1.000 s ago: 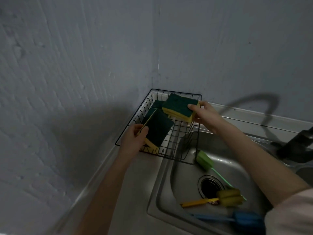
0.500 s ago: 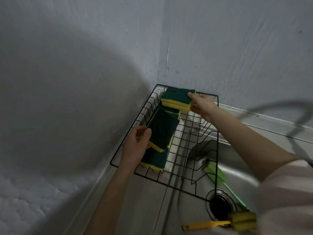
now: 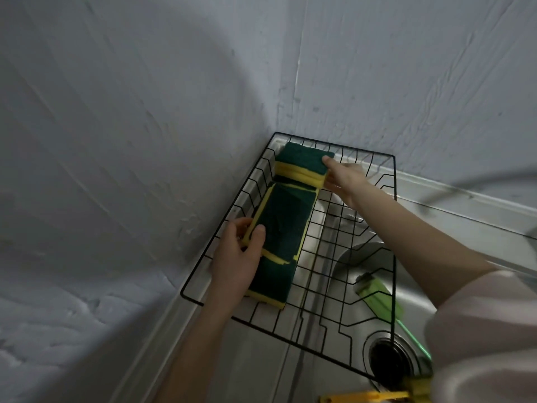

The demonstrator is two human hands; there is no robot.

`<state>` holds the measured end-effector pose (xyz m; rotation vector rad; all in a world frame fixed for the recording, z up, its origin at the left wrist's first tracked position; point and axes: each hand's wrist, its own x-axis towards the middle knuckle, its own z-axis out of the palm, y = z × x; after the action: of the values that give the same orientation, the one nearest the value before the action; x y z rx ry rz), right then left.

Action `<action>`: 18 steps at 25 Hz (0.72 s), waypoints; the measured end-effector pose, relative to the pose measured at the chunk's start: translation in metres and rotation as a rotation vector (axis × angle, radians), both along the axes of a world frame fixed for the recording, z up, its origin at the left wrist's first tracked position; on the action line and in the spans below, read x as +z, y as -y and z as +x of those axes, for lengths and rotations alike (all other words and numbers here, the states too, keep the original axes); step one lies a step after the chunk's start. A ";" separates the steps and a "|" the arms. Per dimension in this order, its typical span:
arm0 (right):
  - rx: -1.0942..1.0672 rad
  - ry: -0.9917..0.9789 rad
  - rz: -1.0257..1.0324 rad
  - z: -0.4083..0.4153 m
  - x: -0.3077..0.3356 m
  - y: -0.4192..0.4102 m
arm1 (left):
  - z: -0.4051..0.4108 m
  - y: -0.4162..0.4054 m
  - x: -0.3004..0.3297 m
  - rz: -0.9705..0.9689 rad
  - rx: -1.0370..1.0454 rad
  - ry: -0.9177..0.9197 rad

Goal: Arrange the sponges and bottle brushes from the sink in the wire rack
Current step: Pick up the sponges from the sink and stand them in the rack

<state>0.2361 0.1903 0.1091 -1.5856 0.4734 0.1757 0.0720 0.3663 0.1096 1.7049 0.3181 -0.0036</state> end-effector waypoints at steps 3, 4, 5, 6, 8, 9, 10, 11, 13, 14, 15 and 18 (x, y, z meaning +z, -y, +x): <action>0.027 0.005 -0.002 0.003 -0.002 -0.005 | -0.001 0.004 -0.002 0.011 -0.015 0.011; 0.034 0.004 -0.005 0.004 -0.002 -0.006 | -0.001 0.004 -0.003 0.005 -0.015 0.014; 0.034 0.006 -0.015 0.005 -0.003 -0.005 | -0.001 0.004 -0.003 -0.006 -0.012 0.012; 0.030 0.001 -0.025 0.005 -0.003 -0.005 | -0.001 0.004 -0.004 -0.015 -0.010 0.011; 0.027 -0.014 -0.039 0.008 -0.003 -0.003 | -0.001 0.003 -0.005 -0.031 -0.009 0.015; 0.030 -0.018 -0.043 0.009 -0.003 -0.002 | -0.001 0.003 -0.005 -0.037 -0.007 0.015; 0.035 -0.016 -0.044 0.009 -0.001 -0.001 | -0.001 0.004 -0.005 -0.042 -0.004 0.015; 0.041 -0.014 -0.041 0.010 0.000 -0.002 | -0.002 0.004 -0.005 -0.045 -0.002 0.012; 0.037 -0.002 -0.030 0.011 0.000 -0.002 | -0.001 0.003 -0.005 -0.055 -0.001 0.010; 0.031 0.001 -0.028 0.011 0.000 -0.002 | -0.001 0.003 -0.005 -0.059 0.000 0.011; 0.024 0.006 -0.017 0.011 0.000 -0.001 | 0.000 0.004 -0.006 -0.060 0.001 0.014; 0.032 0.012 0.005 0.012 -0.003 0.001 | 0.000 0.004 -0.007 -0.050 0.001 0.017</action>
<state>0.2483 0.1895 0.1066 -1.5893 0.4384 0.1913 0.0721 0.3628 0.1022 1.6544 0.3040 0.0031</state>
